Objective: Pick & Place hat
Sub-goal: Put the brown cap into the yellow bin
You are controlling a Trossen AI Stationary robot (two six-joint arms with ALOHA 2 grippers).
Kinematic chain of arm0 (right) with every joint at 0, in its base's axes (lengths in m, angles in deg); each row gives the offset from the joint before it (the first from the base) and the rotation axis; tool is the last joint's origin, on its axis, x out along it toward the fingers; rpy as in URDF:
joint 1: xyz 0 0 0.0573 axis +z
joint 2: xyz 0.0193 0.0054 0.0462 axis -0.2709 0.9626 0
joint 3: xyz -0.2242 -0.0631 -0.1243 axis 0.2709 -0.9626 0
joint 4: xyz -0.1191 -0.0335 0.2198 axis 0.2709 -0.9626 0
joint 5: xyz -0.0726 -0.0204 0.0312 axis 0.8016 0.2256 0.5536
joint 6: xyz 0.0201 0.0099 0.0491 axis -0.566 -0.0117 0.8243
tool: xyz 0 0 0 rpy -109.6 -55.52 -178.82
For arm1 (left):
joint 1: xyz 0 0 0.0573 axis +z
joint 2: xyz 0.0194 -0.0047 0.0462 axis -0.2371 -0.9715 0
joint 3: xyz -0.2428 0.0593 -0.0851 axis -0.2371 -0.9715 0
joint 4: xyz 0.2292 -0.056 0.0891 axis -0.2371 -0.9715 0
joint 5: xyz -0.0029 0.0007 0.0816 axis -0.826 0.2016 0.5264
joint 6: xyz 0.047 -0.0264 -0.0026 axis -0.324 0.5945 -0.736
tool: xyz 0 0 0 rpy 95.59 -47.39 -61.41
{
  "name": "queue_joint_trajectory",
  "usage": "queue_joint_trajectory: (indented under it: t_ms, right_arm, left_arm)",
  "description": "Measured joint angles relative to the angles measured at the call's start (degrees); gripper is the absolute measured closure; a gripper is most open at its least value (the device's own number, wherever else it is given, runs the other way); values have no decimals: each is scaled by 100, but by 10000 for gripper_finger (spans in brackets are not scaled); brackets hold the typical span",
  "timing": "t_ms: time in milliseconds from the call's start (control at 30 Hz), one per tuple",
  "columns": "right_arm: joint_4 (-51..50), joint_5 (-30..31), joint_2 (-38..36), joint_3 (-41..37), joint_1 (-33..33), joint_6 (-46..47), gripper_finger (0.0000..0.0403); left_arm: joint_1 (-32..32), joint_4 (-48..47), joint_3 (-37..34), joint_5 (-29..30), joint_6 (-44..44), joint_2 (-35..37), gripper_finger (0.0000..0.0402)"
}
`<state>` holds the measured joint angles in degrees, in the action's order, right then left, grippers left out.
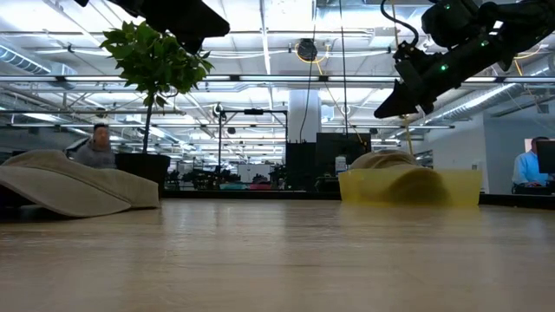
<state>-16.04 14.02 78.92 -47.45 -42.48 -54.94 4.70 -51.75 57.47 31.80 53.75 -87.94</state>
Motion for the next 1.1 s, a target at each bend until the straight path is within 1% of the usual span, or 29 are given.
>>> queue_joint_trajectory:
  t_ms: [167,1100]
  right_arm:
    - [41,2,-2,2,0,38,397]
    - [-2,2,-4,7,-2,39,394]
  left_arm:
    - [11,76,0,196,179,1,392]
    - [11,69,0,182,304,1,392]
